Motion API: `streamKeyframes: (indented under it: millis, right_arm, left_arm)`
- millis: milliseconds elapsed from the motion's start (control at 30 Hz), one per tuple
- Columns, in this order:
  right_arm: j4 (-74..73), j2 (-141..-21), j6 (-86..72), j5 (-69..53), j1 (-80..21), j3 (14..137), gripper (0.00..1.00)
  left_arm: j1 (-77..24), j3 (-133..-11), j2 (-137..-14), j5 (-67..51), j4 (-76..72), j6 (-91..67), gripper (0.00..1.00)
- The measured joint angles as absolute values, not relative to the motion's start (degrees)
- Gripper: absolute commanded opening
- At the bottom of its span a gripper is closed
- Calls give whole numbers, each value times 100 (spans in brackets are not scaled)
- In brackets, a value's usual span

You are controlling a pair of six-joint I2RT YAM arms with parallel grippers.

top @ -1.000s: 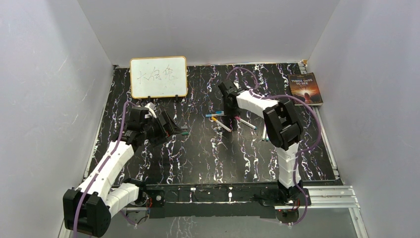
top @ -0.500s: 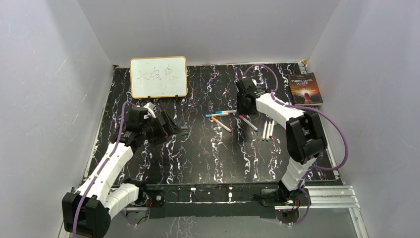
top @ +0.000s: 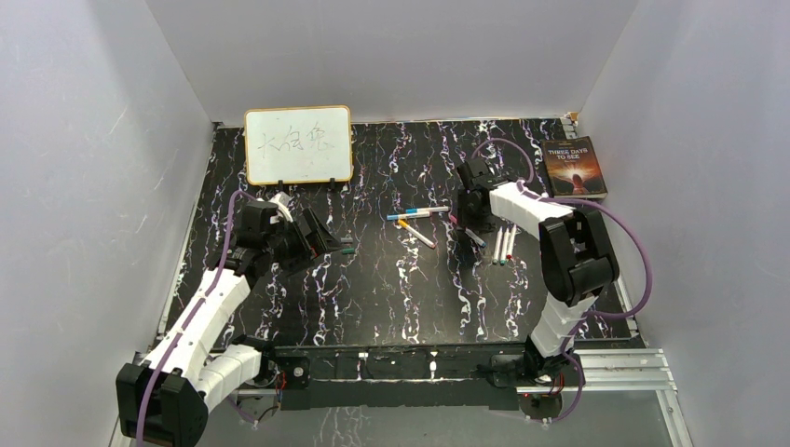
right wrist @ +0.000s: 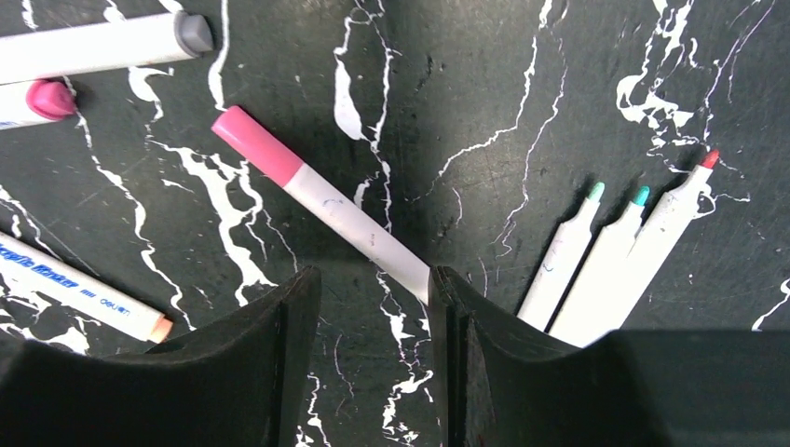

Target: Open the pen caps

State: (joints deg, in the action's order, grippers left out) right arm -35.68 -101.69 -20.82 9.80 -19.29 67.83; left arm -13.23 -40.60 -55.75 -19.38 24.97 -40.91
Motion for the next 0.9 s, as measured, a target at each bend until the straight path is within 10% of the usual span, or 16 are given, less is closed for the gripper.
streamKeyframes:
  millis: [433,900]
  right_arm:
    - [-3317,-10366,-2001,690,-1863,6567,40]
    - [-2637,-9979,-2165,617,-2018,5951,2]
  left_arm:
    - [-1323,-3992,-5570,-2021,2488,-4091,98]
    - [-1323,-3776,-5570,-2228,2279,-4115,98]
